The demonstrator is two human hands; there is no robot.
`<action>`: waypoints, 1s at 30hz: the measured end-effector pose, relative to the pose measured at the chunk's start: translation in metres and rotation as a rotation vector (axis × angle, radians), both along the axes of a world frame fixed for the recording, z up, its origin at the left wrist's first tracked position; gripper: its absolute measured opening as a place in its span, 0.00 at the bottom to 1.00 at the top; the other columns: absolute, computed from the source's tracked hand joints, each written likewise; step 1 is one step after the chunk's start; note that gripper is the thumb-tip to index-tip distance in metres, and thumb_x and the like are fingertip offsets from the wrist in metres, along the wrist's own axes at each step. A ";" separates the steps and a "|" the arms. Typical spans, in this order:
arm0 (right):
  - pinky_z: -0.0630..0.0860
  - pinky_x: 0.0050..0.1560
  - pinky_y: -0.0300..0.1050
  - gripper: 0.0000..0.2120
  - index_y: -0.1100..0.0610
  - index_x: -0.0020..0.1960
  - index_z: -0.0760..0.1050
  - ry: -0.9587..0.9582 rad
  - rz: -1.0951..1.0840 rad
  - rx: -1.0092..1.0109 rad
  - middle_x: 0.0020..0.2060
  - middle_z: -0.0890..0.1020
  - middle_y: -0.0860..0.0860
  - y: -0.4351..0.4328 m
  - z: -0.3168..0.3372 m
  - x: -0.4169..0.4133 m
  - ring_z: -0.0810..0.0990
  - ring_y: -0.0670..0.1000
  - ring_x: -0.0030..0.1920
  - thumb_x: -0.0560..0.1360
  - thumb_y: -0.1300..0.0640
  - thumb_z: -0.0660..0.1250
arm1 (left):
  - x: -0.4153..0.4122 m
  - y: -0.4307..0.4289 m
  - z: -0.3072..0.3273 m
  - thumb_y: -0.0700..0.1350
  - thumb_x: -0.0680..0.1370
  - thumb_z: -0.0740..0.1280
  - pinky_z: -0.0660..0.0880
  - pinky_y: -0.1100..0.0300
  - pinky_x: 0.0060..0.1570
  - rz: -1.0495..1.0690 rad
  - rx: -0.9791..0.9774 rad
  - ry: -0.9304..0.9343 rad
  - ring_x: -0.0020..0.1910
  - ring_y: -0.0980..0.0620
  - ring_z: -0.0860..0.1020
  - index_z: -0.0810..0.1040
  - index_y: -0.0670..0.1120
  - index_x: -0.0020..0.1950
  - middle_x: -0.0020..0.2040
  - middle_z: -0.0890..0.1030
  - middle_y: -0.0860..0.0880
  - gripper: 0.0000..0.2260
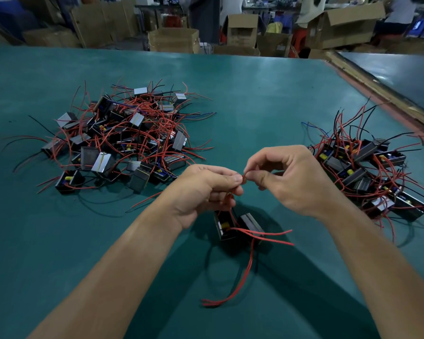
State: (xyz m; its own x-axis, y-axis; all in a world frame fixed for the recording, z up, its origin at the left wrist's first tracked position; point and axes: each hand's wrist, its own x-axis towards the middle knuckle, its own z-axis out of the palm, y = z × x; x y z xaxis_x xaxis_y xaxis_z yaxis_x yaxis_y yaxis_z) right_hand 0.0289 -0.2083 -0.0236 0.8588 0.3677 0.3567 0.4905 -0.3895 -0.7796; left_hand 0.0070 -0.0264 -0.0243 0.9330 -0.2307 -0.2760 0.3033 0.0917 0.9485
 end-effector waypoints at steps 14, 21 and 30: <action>0.77 0.30 0.38 0.10 0.60 0.38 0.80 0.663 0.005 0.200 0.29 0.79 0.52 -0.001 0.008 -0.004 0.75 0.46 0.27 0.78 0.60 0.68 | -0.002 -0.004 -0.009 0.37 0.73 0.73 0.73 0.58 0.29 0.115 0.447 -0.621 0.27 0.55 0.75 0.85 0.47 0.39 0.31 0.83 0.49 0.07; 0.76 0.33 0.39 0.09 0.58 0.37 0.80 0.195 0.010 0.107 0.28 0.80 0.50 -0.001 0.005 -0.003 0.76 0.47 0.30 0.75 0.67 0.71 | -0.002 -0.003 -0.002 0.35 0.75 0.70 0.76 0.64 0.29 0.057 0.135 -0.281 0.25 0.54 0.74 0.83 0.41 0.39 0.31 0.82 0.46 0.05; 0.71 0.35 0.35 0.05 0.55 0.39 0.81 -0.170 -0.050 -0.022 0.31 0.80 0.47 0.005 0.000 -0.005 0.75 0.44 0.32 0.74 0.60 0.72 | 0.001 0.008 0.001 0.44 0.68 0.71 0.75 0.65 0.28 -0.080 -0.037 -0.029 0.26 0.55 0.74 0.82 0.44 0.38 0.31 0.79 0.49 0.03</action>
